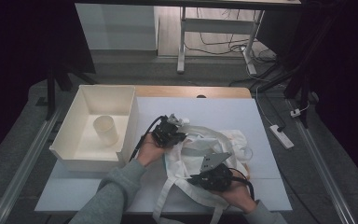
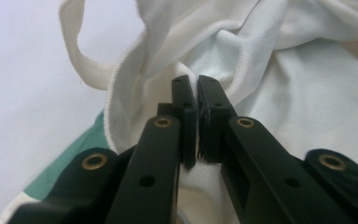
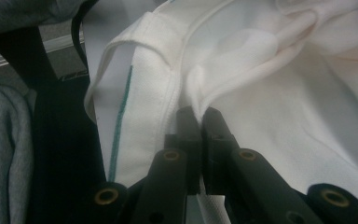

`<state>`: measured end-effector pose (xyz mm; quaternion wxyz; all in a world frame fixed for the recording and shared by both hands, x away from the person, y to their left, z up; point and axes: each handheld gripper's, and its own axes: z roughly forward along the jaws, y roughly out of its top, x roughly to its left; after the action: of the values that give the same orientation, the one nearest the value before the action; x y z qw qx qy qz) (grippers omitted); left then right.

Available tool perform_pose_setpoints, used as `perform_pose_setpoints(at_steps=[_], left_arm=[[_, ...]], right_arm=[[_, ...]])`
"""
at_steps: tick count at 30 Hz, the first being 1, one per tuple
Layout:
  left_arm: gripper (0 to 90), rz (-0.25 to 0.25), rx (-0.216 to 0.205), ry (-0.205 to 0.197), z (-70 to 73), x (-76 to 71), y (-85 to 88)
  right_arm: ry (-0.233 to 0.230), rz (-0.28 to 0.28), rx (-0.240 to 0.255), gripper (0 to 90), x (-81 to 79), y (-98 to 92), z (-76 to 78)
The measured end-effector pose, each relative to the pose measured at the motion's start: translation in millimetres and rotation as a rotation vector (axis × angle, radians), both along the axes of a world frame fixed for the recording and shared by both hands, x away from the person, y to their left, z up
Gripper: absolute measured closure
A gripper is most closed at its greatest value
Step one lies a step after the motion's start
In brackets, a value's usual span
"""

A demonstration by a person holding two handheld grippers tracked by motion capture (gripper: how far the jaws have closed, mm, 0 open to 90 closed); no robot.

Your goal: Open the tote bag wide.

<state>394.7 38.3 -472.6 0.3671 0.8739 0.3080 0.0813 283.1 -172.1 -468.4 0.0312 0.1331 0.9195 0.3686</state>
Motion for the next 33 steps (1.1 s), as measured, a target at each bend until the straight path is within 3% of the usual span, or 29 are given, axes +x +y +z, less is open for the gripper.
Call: perform_pose_setpoints(at_steps=[6, 18, 22, 29, 33], left_arm=[[86.0, 0.003, -0.005, 0.047, -12.7, 6.9, 1.7], [84.8, -0.002, -0.009, 0.037, -8.4, 2.7, 2.4], [81.0, -0.022, -0.01, -0.009, -0.6, -4.6, 1.8], [74.9, -0.056, -0.087, -0.054, 21.1, -15.9, 0.6], [64.3, -0.067, -0.041, -0.088, 20.0, -17.7, -9.6]], right_arm=[[0.014, 0.015, -0.05, 87.2, 1.1, 5.0, -14.4], [0.026, 0.041, -0.042, 86.9, 4.2, 1.3, -15.0], [0.028, 0.045, -0.031, 86.7, 5.2, 0.0, -14.5], [0.03, 0.045, -0.022, 86.6, 6.5, -1.0, -14.9], [0.024, 0.048, -0.023, 86.4, 6.2, -0.5, -15.0]])
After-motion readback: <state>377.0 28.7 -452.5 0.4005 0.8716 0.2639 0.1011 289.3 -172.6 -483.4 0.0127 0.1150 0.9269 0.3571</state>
